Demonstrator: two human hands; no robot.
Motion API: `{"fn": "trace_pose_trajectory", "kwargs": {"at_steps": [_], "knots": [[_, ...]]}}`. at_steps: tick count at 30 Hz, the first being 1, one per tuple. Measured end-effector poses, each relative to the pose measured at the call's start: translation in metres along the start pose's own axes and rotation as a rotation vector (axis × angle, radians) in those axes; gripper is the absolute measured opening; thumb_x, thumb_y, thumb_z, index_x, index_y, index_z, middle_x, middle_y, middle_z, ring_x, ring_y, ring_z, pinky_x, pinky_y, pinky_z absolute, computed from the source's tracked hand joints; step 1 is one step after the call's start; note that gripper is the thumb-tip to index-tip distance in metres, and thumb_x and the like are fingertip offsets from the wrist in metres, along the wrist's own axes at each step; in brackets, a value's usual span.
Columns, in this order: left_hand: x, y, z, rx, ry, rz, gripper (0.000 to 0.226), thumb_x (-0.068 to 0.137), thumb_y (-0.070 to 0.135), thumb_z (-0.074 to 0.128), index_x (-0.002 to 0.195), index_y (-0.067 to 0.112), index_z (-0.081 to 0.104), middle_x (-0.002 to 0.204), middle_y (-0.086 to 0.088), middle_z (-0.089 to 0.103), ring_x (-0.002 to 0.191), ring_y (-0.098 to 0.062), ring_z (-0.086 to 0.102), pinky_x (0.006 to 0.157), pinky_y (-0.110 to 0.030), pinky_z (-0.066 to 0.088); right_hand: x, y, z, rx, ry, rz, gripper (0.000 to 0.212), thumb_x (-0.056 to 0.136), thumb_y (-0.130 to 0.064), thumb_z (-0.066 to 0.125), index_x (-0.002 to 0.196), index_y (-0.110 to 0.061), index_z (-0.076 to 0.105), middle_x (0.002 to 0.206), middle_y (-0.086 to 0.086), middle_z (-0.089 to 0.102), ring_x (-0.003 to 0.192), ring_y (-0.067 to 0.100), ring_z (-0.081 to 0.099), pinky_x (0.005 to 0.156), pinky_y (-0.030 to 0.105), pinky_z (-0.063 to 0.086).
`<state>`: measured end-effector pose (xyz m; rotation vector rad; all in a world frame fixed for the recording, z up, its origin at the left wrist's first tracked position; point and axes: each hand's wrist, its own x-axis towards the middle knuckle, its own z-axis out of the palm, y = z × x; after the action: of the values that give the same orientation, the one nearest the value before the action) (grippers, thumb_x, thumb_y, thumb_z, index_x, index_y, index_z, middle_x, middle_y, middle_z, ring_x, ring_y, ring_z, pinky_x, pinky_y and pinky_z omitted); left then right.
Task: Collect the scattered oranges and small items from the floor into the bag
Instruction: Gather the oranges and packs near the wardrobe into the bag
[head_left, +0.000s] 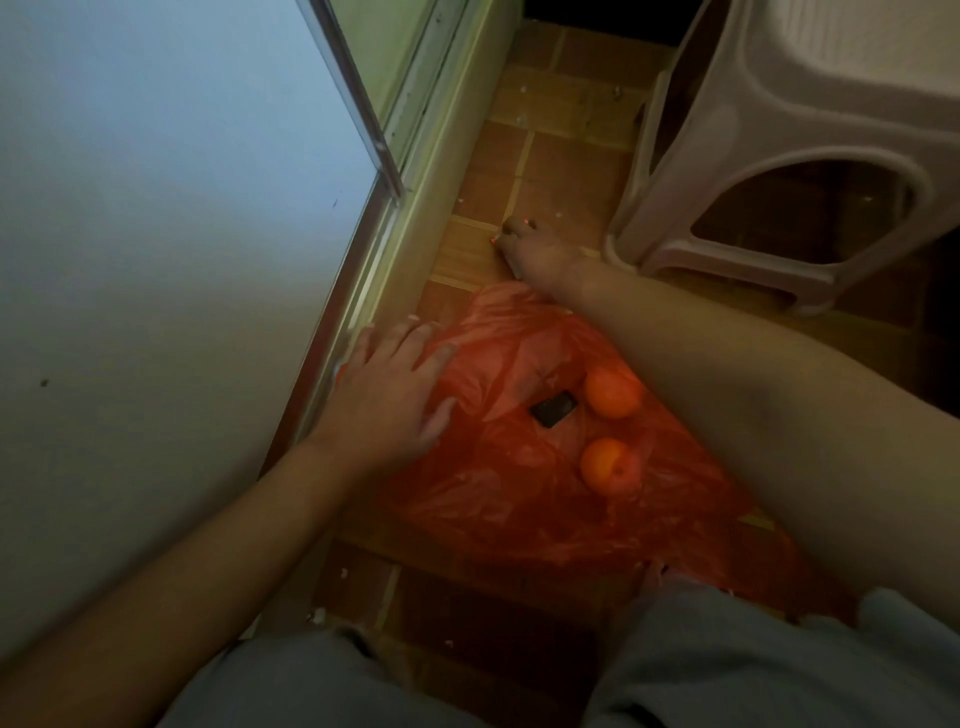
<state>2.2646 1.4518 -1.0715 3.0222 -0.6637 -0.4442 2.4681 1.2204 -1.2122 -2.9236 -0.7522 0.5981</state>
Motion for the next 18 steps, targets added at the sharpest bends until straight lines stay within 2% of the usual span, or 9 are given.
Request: {"fn": "trace_pose_trajectory", "kwargs": {"at_steps": [2,3,5,8,13,16,18], "knots": [[0.0,0.001,0.0,0.003,-0.007,0.005,0.07,0.093,0.055,0.038,0.155,0.023,0.043,0.16,-0.009,0.041,0.153,-0.027,0.028,0.123,-0.059,0.02,-0.004,0.003,0.001,0.036,-0.024,0.028,0.063,0.095,-0.022,0.062,0.153,-0.021,0.039,0.163,0.011,0.029,0.144,0.042,0.034,0.113,0.064,0.033],[0.001,0.001,0.0,0.002,-0.013,0.008,0.07,0.093,0.055,0.038,0.155,0.023,0.043,0.16,-0.009,0.042,0.153,-0.027,0.028,0.123,-0.059,0.02,-0.007,0.005,0.001,0.033,-0.05,0.022,0.071,0.093,-0.024,0.066,0.156,-0.022,0.034,0.166,0.01,0.025,0.147,0.041,0.03,0.115,0.063,0.03],[0.002,0.002,0.0,-0.006,-0.019,0.013,0.07,0.093,0.055,0.037,0.155,0.023,0.043,0.16,-0.009,0.042,0.153,-0.028,0.029,0.123,-0.06,0.019,-0.01,0.009,0.0,0.017,-0.074,-0.009,0.073,0.093,-0.025,0.067,0.157,-0.021,0.033,0.163,0.011,0.028,0.144,0.04,0.034,0.115,0.054,0.034],[0.005,0.002,-0.001,-0.002,-0.021,0.011,0.07,0.093,0.055,0.036,0.154,0.023,0.044,0.159,-0.008,0.043,0.152,-0.027,0.03,0.123,-0.06,0.021,-0.015,0.01,-0.001,0.029,-0.031,-0.015,0.061,0.092,-0.02,0.066,0.149,-0.018,0.044,0.15,0.012,0.041,0.131,0.039,0.044,0.103,0.049,0.046],[0.012,0.009,0.003,-0.008,-0.028,0.046,0.068,0.094,0.054,0.035,0.152,0.021,0.047,0.157,-0.009,0.045,0.151,-0.029,0.032,0.121,-0.062,0.023,-0.024,0.007,-0.001,-0.053,0.061,0.035,0.031,0.097,-0.021,0.056,0.127,-0.017,0.061,0.127,0.012,0.057,0.118,0.038,0.054,0.091,0.046,0.046],[0.017,0.014,0.004,-0.014,-0.015,0.052,0.066,0.095,0.053,0.038,0.151,0.02,0.048,0.157,-0.009,0.045,0.151,-0.029,0.032,0.121,-0.061,0.023,-0.028,0.009,-0.008,-0.01,0.069,0.064,0.028,0.1,-0.021,0.052,0.122,-0.014,0.067,0.124,0.015,0.064,0.12,0.037,0.058,0.093,0.041,0.047],[0.02,0.018,0.006,-0.034,-0.001,0.052,0.064,0.096,0.052,0.041,0.15,0.02,0.049,0.156,-0.009,0.045,0.15,-0.028,0.032,0.121,-0.061,0.024,-0.035,0.009,-0.017,0.132,0.145,0.148,0.026,0.101,-0.026,0.052,0.115,-0.014,0.07,0.118,0.016,0.069,0.112,0.036,0.064,0.085,0.038,0.047]]}}
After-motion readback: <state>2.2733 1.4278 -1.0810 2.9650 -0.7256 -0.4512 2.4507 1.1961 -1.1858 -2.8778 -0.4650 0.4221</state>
